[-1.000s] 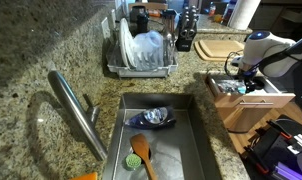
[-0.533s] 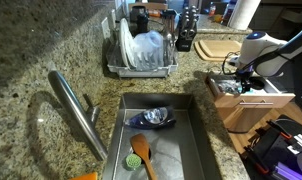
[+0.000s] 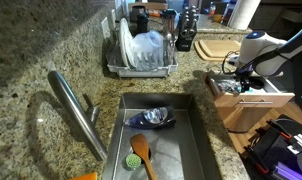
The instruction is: Remove the can opener from the drawer
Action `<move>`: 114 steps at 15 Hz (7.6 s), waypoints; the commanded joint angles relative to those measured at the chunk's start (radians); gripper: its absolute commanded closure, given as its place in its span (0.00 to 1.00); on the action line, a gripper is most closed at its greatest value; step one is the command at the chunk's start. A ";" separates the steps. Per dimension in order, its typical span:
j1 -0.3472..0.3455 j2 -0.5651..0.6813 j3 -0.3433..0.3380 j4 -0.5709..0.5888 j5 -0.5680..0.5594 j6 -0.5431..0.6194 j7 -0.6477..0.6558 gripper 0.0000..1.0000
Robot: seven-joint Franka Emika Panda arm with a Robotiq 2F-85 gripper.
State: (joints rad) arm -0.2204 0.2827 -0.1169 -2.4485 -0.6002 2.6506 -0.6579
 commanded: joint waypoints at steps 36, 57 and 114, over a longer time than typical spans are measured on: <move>0.017 0.087 0.024 0.133 0.268 -0.223 -0.508 0.00; 0.010 0.186 0.005 0.180 0.269 -0.160 -0.421 0.00; 0.003 0.239 0.027 0.320 0.314 -0.300 -0.502 0.05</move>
State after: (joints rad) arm -0.2201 0.5024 -0.0902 -2.1597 -0.2848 2.4138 -1.1657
